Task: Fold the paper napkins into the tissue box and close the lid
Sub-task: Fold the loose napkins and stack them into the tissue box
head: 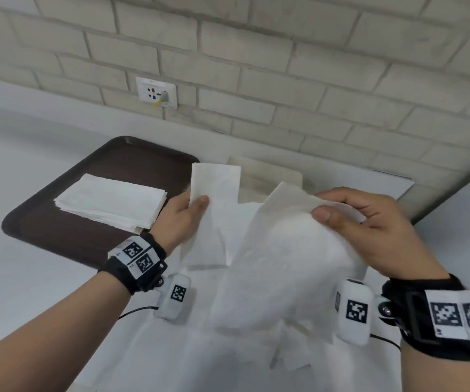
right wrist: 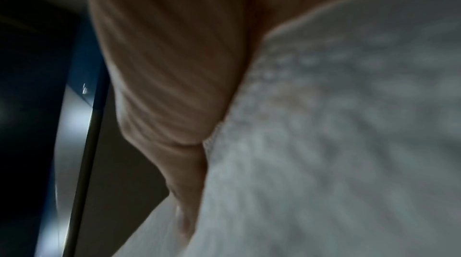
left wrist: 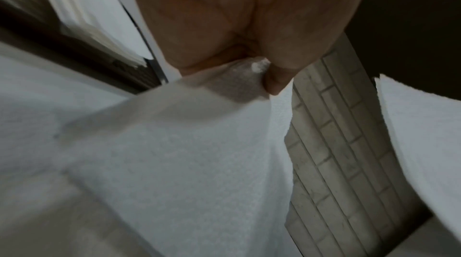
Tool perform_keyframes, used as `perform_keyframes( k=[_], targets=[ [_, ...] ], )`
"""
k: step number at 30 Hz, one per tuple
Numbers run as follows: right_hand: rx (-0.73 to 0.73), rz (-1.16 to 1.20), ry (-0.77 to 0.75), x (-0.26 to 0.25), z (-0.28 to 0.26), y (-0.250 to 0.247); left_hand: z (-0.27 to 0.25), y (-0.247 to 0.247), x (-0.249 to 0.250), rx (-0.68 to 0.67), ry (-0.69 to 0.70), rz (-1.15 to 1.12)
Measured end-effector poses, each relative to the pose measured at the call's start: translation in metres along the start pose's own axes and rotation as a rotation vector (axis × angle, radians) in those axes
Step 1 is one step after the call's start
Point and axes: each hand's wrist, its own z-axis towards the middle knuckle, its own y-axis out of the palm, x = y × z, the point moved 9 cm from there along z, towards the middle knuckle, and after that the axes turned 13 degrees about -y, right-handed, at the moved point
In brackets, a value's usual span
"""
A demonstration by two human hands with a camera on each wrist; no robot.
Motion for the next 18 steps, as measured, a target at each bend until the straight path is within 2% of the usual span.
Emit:
perform_keyframes(
  k=[4, 6, 8, 10, 12, 16, 18],
  targets=[
    [-0.175, -0.089, 0.128, 0.027, 0.002, 0.012, -0.006, 0.002, 0.022, -0.036, 0.073, -0.016],
    [-0.211, -0.098, 0.157, 0.039, 0.008, 0.016, -0.010, 0.010, 0.028, -0.126, 0.099, 0.023],
    [-0.224, 0.003, 0.173, 0.046, 0.016, 0.026, -0.020, 0.026, 0.030, -0.238, 0.093, 0.137],
    [-0.237, 0.092, 0.165, 0.051, 0.025, 0.036, -0.027, 0.042, 0.020, -0.359, 0.036, 0.186],
    [-0.245, 0.071, 0.146, 0.061, 0.033, 0.041, -0.036, 0.052, 0.012, -0.444, -0.045, 0.082],
    [-0.237, -0.008, 0.171, 0.094, 0.043, 0.047, -0.044, 0.060, -0.005, -0.477, -0.212, -0.087],
    [-0.199, -0.027, 0.172, 0.103, 0.046, 0.049, -0.048, 0.062, -0.007, -0.476, -0.229, -0.110]
  ],
)
